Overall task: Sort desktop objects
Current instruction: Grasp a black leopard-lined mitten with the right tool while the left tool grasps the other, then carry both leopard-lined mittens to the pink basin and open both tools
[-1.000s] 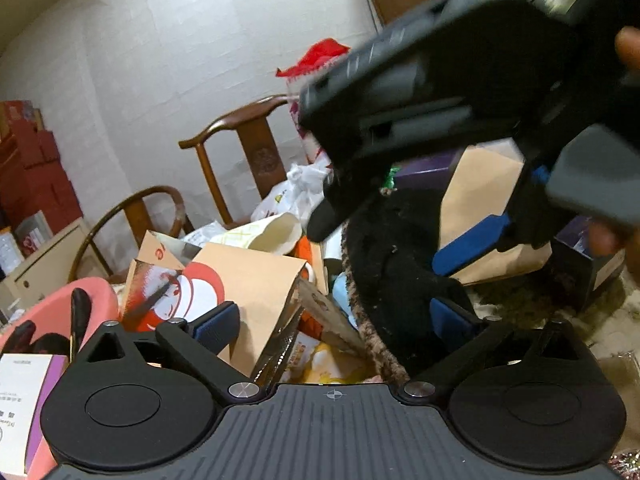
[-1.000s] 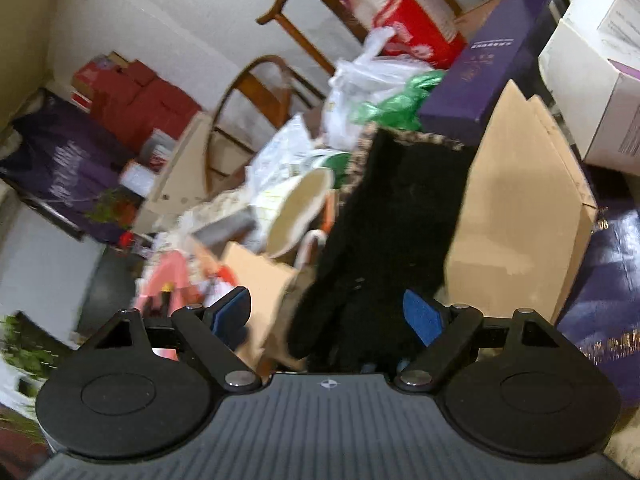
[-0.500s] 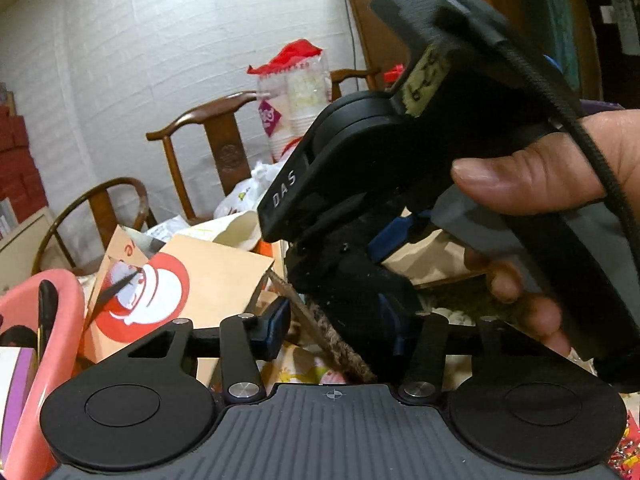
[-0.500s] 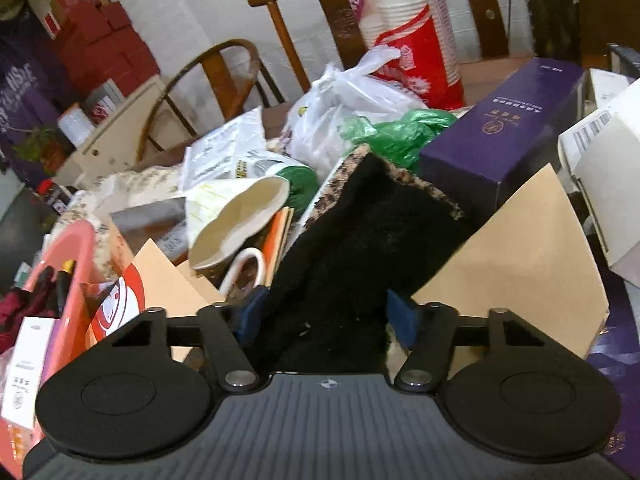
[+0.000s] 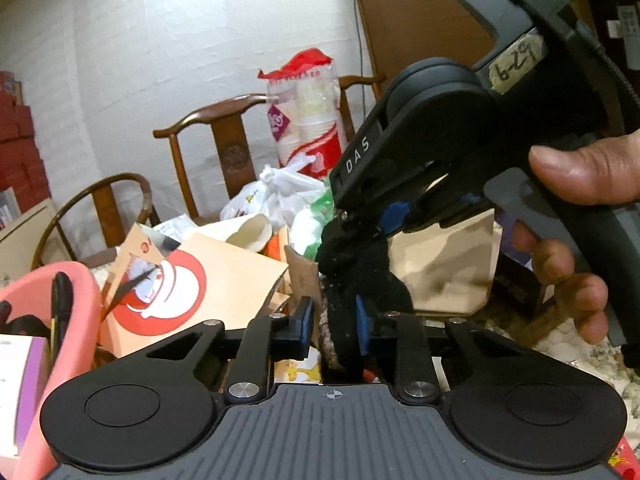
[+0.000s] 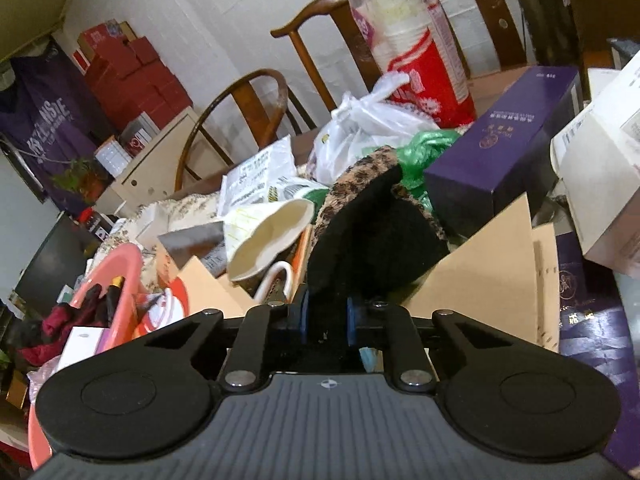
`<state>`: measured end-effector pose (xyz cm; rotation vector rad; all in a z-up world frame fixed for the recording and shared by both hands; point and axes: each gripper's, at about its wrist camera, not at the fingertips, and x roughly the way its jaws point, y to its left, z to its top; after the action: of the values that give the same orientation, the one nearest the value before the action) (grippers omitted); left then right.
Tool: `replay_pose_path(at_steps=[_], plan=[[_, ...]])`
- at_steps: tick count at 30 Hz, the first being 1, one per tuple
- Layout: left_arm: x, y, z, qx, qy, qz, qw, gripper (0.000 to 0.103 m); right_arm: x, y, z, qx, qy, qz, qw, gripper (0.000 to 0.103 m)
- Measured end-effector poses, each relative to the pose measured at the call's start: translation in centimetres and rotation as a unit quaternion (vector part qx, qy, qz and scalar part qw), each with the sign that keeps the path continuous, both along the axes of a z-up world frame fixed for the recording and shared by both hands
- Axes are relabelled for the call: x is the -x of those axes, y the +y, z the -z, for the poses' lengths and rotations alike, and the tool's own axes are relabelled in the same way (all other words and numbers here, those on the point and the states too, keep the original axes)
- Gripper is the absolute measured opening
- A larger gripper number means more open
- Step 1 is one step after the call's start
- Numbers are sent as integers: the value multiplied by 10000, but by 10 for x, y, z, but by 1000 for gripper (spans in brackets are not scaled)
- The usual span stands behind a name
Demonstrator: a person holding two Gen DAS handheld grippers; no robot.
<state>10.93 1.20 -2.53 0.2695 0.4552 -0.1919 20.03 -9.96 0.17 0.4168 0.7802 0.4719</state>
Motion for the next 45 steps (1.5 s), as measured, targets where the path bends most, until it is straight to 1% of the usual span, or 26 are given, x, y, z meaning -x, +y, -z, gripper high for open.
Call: replay_pose_path(at_steps=[4,16,22,25,30,33,37,42,45], plan=[[6,0,-8,-60,-124,-14,9999,18,10,2,-14,55,-190,-19,9998,19],[46,1,-42,-129,-588,-114,9981,18,51,5,-59,76,-738,-74,9972,19],[58,12,-58,-209,-792,-210,9964,18,71,13,-79,61,-1004,-164,9948,19],[67,20,-66,-309,-916,-280,9949,18,84,20,-90,2,-1147,-248,9931,19],[89,45,-87,-415,-1174,-535,9908,18,104,42,-109,-132,-1406,-467,9889,19],[102,63,-100,-566,-1328,-747,9867,18,115,62,-122,-235,-1564,-624,9854,19],[118,93,-112,-642,-1447,-1089,9814,20,129,91,-134,-432,-1686,-875,9808,19],[138,138,-118,-725,-1505,-1576,9733,22,142,133,-136,-725,-1646,-1211,9762,19],[148,167,-115,-761,-1453,-1873,9685,23,147,160,-132,-918,-1462,-1400,9750,19]])
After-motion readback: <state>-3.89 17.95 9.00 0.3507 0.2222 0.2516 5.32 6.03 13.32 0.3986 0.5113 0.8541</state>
